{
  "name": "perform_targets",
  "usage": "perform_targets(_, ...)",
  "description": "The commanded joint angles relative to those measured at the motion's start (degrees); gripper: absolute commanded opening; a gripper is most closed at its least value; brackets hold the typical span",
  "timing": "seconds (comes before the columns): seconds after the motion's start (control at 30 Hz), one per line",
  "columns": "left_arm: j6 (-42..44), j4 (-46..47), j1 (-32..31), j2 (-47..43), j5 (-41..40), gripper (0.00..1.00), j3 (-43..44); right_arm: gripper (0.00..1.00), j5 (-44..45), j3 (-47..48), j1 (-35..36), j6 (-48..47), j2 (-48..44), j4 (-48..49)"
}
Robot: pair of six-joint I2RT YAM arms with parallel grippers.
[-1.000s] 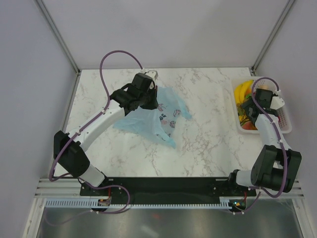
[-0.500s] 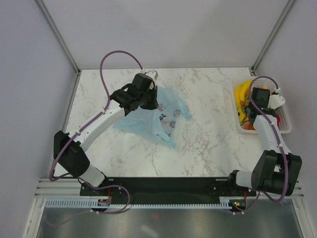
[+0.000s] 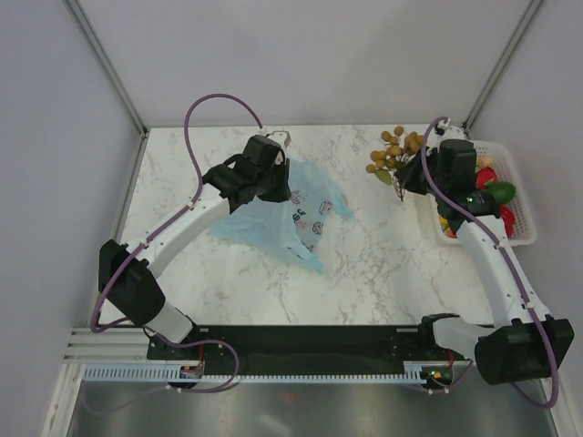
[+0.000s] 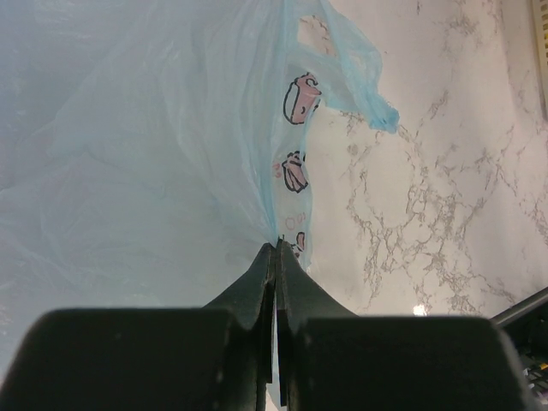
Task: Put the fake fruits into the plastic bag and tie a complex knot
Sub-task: Pick up the fake fruit from the bin, then place the fake fruit in the plastic bag.
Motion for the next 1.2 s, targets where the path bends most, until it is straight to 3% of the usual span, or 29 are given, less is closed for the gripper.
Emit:
perform_targets(0.0, 1.34, 1.78, 0.23, -1.71, -0.06, 0.02, -0.06, 0.00, -16.24, 0.97, 5.72, -6.36, -2.46, -1.22)
perform_targets(0.27, 1.60, 1.60, 0.23, -2.15, 0.55, 0.02, -0.67, 0.00, -28.65, -5.27, 15.48, -9.52, -2.47, 0.88)
perform_targets(0.67, 1.43, 1.51, 0.23, -5.84, -0.50, 0.02, -4.45, 0.00, -23.11, -7.99, 27.87, -9.00, 7.81, 9.48)
perform_targets(1.17, 1.43, 1.60, 0.23, -8.13, -0.59, 0.02, -7.44, 0.00, -18.11, -1.58, 31.67, -1.63, 28.38, 27.22)
